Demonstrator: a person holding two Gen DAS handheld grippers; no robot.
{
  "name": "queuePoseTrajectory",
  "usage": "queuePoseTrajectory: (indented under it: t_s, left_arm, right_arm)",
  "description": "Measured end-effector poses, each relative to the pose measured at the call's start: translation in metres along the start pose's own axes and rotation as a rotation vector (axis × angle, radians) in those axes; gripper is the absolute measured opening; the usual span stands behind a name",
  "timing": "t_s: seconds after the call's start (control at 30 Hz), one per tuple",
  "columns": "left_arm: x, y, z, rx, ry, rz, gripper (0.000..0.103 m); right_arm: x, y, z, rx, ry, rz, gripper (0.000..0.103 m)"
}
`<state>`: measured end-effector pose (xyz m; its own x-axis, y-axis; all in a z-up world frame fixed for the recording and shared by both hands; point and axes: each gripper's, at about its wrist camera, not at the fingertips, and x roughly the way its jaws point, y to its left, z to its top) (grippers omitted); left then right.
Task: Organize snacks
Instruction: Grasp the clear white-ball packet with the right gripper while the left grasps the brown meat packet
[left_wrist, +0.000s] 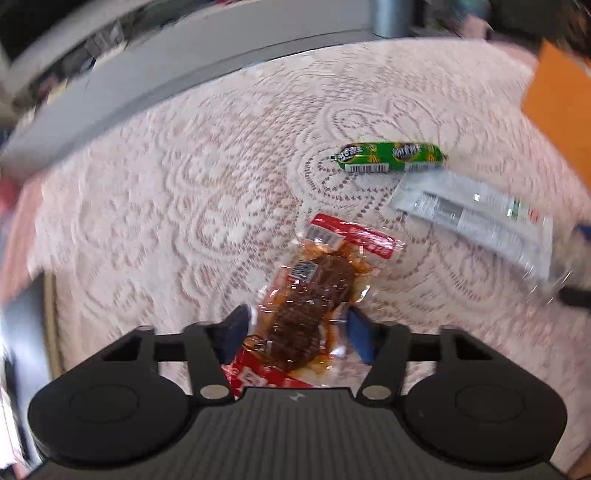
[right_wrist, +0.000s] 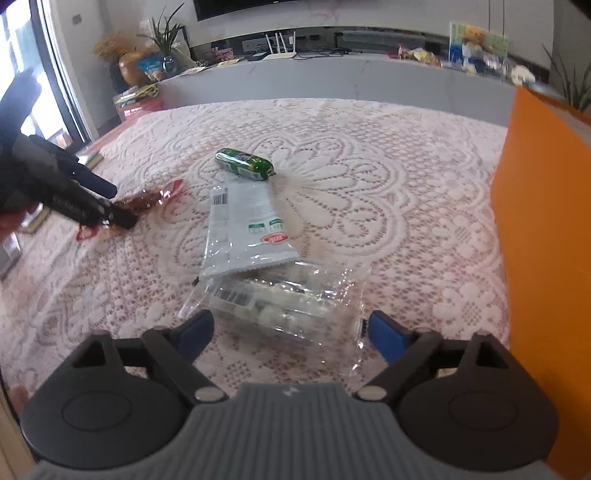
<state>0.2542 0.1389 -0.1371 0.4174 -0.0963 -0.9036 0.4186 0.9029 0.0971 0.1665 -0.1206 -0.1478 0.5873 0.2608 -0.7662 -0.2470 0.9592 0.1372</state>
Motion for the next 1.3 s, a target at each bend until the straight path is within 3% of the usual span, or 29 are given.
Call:
queuePoseTrajectory:
  t_s: [0.17,0.33,0.47,0.6,0.67,0.73,0.77,0.8,0.87,0.93,1.07,1.3]
  left_arm:
    - [-0.01,-0.028,-0.001,-0.111,0.032,0.095,0.046]
    - [-0.023,-0.059,-0.006,-0.231,0.051,-0.001,0.046]
    - [-0.034,-0.08,-0.015,-0.296,0.049,0.0,0.045]
    - [-0.042,-0.097,-0.026,-0.364,0.036,0.01,0.045]
    - [-0.044,-0.105,-0.028,-0.342,0.029,0.036,0.046]
    - [-0.044,-0.109,-0.03,-0.303,0.013,0.044,0.047]
    - [-0.043,-0.109,-0.031,-0.281,0.01,0.038,0.055]
    - [-0.042,-0.108,-0.031,-0.254,0.006,0.023,0.058]
    - [-0.043,-0.104,-0.032,-0.222,-0.005,0.004,0.062]
    - [-0.046,-0.098,-0.031,-0.21,-0.015,-0.01,0.067]
    - [-0.047,-0.089,-0.032,-0.246,-0.042,-0.057,0.068]
    - [-0.033,-0.087,-0.033,-0.265,-0.009,-0.082,0.079]
  right_arm:
    - [-0.007,0.003,-0.003,-0.02,0.002,-0.069,0.05]
    - [-0.018,0.001,-0.006,0.038,0.04,-0.046,0.03]
    - [-0.026,0.01,-0.012,0.041,0.065,0.006,0.024]
    - [-0.033,0.015,-0.017,0.063,0.091,0.039,0.023]
    - [-0.037,0.017,-0.018,0.073,0.116,0.066,0.028]
    - [-0.041,0.02,-0.021,0.044,0.121,0.04,0.033]
    - [-0.044,0.021,-0.022,0.021,0.107,0.026,0.041]
    - [-0.046,0.021,-0.023,0.001,0.097,0.017,0.046]
    - [-0.051,0.02,-0.022,-0.037,0.076,0.027,0.065]
    - [-0.051,0.023,-0.017,-0.084,0.054,0.055,0.074]
    - [-0.036,0.029,-0.004,-0.213,-0.006,0.023,0.076]
    - [-0.01,0.02,-0.001,-0.203,0.006,0.1,0.081]
